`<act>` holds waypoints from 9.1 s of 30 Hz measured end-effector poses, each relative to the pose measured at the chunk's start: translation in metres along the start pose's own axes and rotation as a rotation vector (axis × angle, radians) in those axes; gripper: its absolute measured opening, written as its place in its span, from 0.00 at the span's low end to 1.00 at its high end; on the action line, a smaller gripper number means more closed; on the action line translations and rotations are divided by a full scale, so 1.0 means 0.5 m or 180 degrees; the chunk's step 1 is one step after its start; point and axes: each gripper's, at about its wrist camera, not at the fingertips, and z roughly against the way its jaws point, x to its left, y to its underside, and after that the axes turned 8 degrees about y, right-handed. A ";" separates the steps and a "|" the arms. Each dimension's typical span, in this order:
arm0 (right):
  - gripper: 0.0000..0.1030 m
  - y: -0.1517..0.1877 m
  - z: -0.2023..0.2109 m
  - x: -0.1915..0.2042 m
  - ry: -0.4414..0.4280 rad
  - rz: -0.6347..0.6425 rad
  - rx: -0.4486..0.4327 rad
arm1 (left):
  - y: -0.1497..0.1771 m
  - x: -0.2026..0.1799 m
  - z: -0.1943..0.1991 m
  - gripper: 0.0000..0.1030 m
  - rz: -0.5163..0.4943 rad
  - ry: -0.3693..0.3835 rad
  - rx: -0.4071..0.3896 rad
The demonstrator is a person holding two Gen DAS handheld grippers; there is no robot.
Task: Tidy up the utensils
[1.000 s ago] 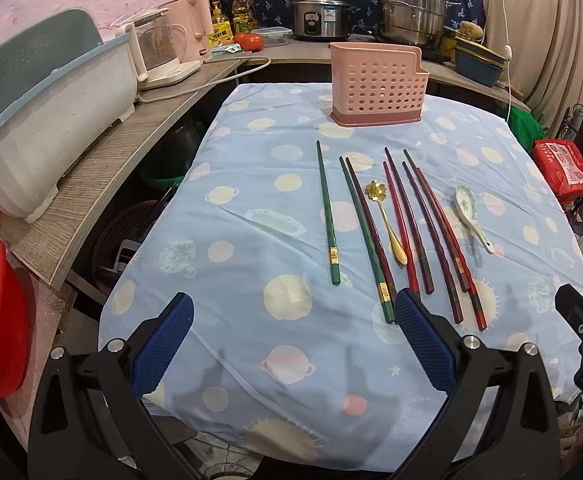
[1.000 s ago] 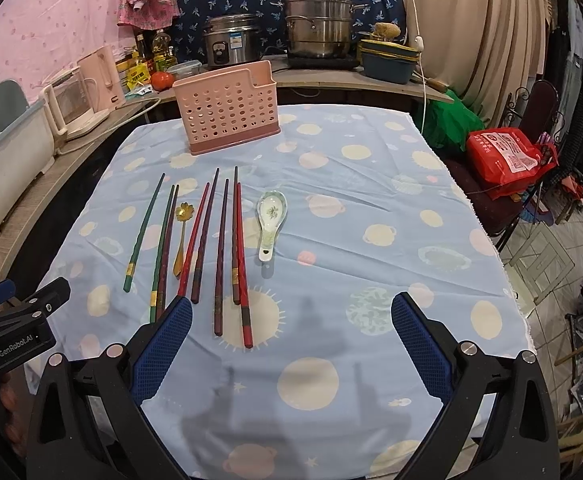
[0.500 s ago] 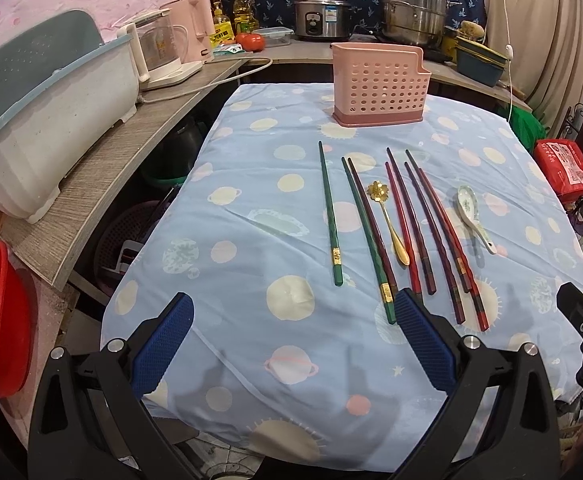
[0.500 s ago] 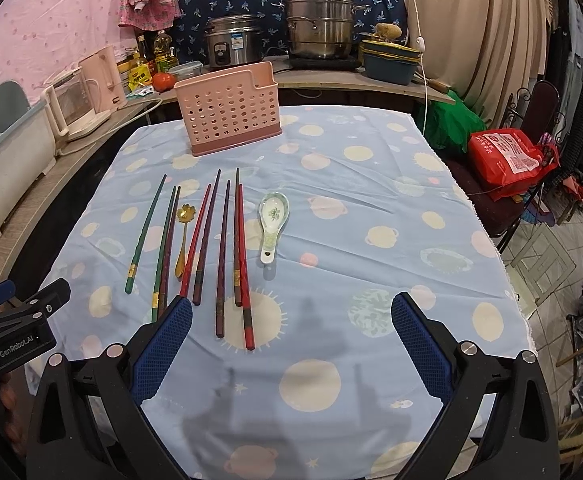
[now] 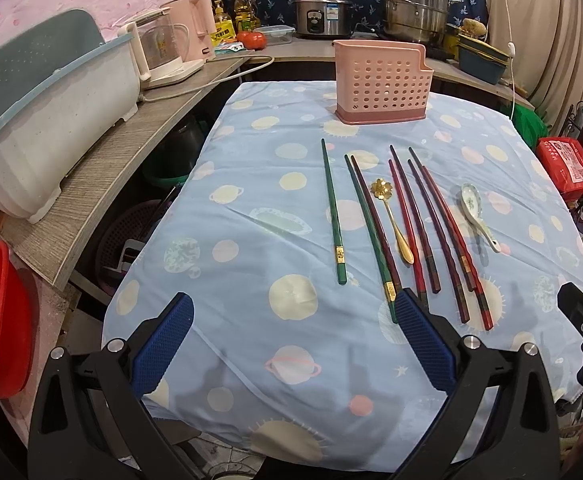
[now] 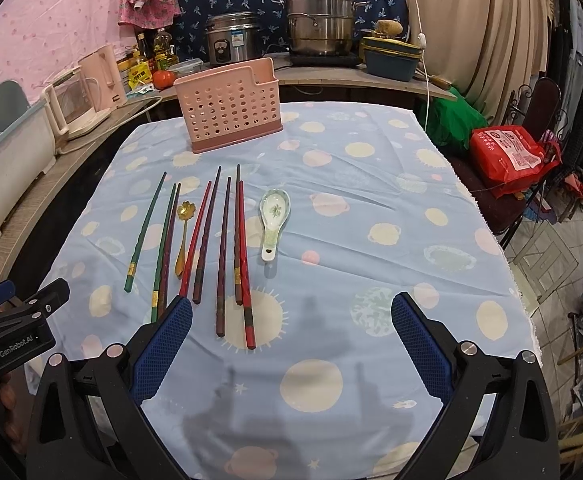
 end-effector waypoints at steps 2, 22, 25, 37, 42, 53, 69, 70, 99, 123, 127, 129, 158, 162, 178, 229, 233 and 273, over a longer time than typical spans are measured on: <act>0.93 0.001 -0.002 0.000 -0.0004 -0.0001 0.0006 | 0.001 0.001 -0.002 0.93 0.0000 -0.0007 0.0005; 0.93 0.004 -0.006 -0.003 -0.0001 -0.0006 0.0020 | 0.004 0.003 -0.008 0.93 0.0006 -0.0015 0.0015; 0.93 0.004 -0.006 -0.003 -0.0002 -0.0006 0.0020 | 0.004 0.003 -0.008 0.93 0.0006 -0.0017 0.0017; 0.93 0.003 -0.006 -0.004 -0.0002 -0.0005 0.0021 | 0.004 0.005 -0.008 0.93 0.0009 -0.0013 0.0019; 0.93 0.001 -0.005 -0.004 -0.0003 -0.0004 0.0021 | 0.004 0.004 -0.008 0.93 -0.0002 -0.0008 0.0008; 0.93 0.006 -0.011 -0.007 0.0001 -0.0013 0.0039 | 0.010 0.011 -0.023 0.93 0.0025 0.0022 0.0054; 0.93 -0.018 -0.079 -0.029 0.0045 -0.0068 0.0200 | -0.013 0.040 -0.115 0.93 0.0117 0.0060 0.0286; 0.93 -0.020 -0.085 -0.029 0.0047 -0.0068 0.0213 | -0.014 0.039 -0.122 0.93 0.0119 0.0076 0.0301; 0.39 -0.093 -0.261 0.009 -0.0230 -0.0219 0.0566 | -0.035 0.006 -0.243 0.07 0.0101 0.0819 0.0670; 0.15 -0.079 -0.297 0.049 -0.0551 -0.0273 0.0721 | -0.033 0.008 -0.247 0.07 0.0152 0.0862 0.0665; 0.11 -0.077 -0.297 0.047 -0.0598 -0.0300 0.0723 | -0.033 0.010 -0.246 0.07 0.0163 0.0878 0.0654; 0.11 -0.075 -0.296 0.048 -0.0600 -0.0296 0.0723 | -0.031 0.011 -0.245 0.07 0.0168 0.0882 0.0650; 0.10 -0.035 -0.260 0.018 -0.0759 -0.0411 0.0780 | -0.011 0.020 -0.232 0.07 0.0243 0.0952 0.0623; 0.10 -0.028 -0.265 0.021 -0.0756 -0.0410 0.0823 | -0.009 0.021 -0.231 0.07 0.0237 0.0948 0.0614; 0.07 -0.032 -0.220 0.004 -0.0683 -0.0347 0.0642 | -0.014 0.033 -0.209 0.07 0.0293 0.0981 0.0554; 0.06 -0.714 -0.314 0.043 -0.0718 -0.0258 -0.0572 | -0.774 -0.064 -0.014 0.07 -0.0132 0.0995 -0.1468; 0.06 -0.728 -0.358 0.071 -0.0712 -0.0191 -0.0497 | -0.774 -0.064 -0.074 0.07 -0.0118 0.0935 -0.1343; 0.08 -0.620 -0.551 0.088 -0.0313 0.0023 0.0006 | -0.554 -0.016 -0.382 0.31 0.0146 0.0774 -0.0117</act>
